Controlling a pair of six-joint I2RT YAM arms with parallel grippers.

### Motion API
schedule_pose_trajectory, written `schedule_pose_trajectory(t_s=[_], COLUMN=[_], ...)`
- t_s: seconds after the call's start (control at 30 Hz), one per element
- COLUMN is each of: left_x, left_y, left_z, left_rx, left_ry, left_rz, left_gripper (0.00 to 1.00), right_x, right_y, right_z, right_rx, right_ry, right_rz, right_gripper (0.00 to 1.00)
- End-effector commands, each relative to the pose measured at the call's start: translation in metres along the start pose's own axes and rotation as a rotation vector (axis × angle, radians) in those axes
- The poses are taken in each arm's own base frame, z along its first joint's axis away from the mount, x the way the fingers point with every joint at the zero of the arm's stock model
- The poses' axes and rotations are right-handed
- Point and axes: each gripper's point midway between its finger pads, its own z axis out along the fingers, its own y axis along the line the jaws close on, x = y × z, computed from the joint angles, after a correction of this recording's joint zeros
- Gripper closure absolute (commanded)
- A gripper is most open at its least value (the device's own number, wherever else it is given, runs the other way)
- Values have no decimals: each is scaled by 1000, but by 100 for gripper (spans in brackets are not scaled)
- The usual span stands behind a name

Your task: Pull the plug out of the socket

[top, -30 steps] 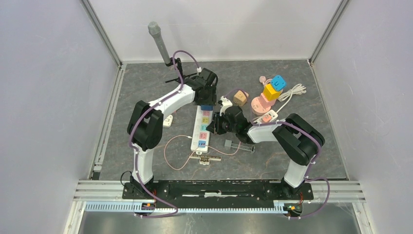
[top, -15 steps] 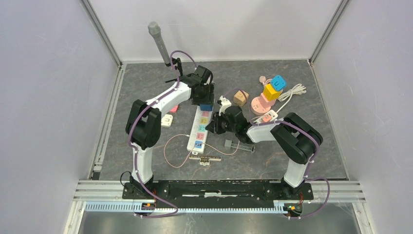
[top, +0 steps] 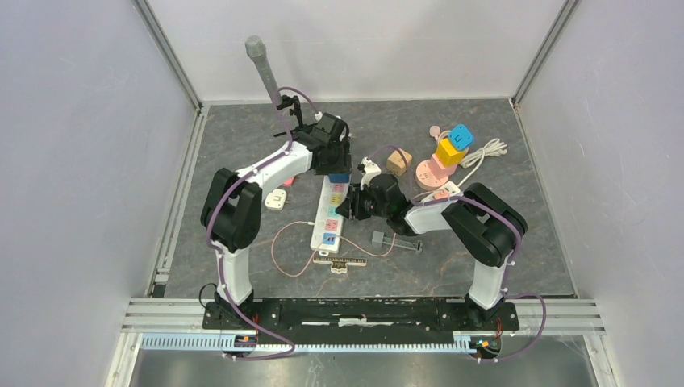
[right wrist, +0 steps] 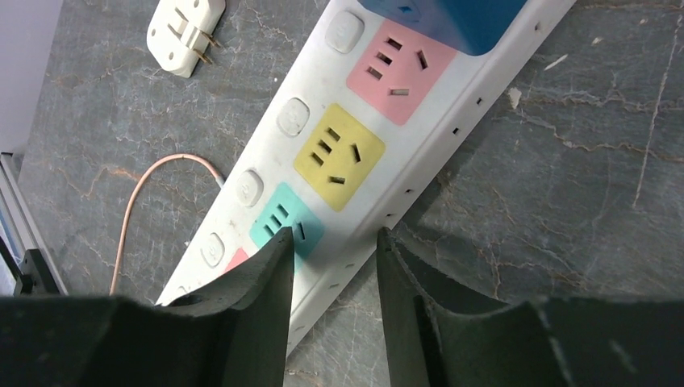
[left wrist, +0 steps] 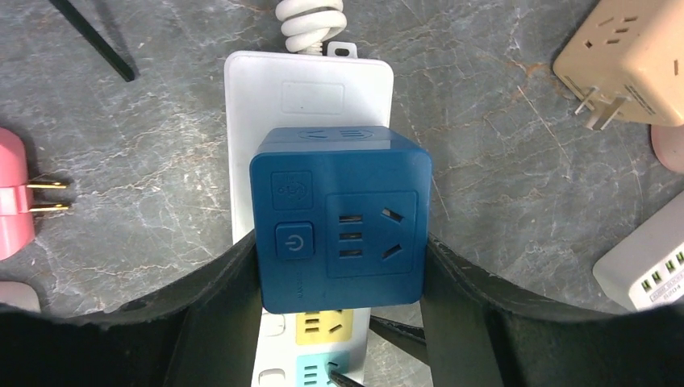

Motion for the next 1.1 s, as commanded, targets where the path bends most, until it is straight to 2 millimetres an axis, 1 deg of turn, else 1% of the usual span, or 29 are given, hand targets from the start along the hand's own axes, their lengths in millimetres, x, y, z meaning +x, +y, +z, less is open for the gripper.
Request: schedule_pose_trajectory(t_s=[0.0,0.2,0.27,0.4,0.43,0.57,0.6,0.7,0.77,0.9,0.97,1.07], left_x=[-39,-48,-51,-57,-56,-58,-58,-59,-60,-69,-68,-67], left_y=[-48,-53,-56,-60,-64,-65,-65,-68,-67,-66,-66,-62], left_z=[-37,-49,-54,-60,-62,-65,-65,-59,-58,-65,-67,-65], left_rx=[153,158,174,181,206,223,229,272,270,304,350,333], left_ry=[-142,-141,-142,-148,-137,-130,-129,-96,-100,-116,-82,-77], left_rz=[-178,-166,-168,-171,-171,-195,-205,-253,-259,-227,-209,-182], left_gripper=[90,90,90,90,90,90,90,90,90,90,90,90], right_x=[58,73,77,81,81,84,84,90,94,100,99,97], right_y=[-37,-54,-58,-64,-65,-71,-76,-82,-84,-89,-88,-83], right_z=[2,-4,-6,-8,-8,-9,-10,-10,-10,-13,-13,-8], right_rx=[137,201,218,244,253,298,325,354,365,383,380,359], right_ry=[183,226,238,248,248,265,259,274,284,298,302,303], right_rz=[-1,-22,-34,-73,-83,-120,-129,-126,-117,-106,-109,-112], right_gripper=[56,68,70,72,72,72,72,73,74,77,81,87])
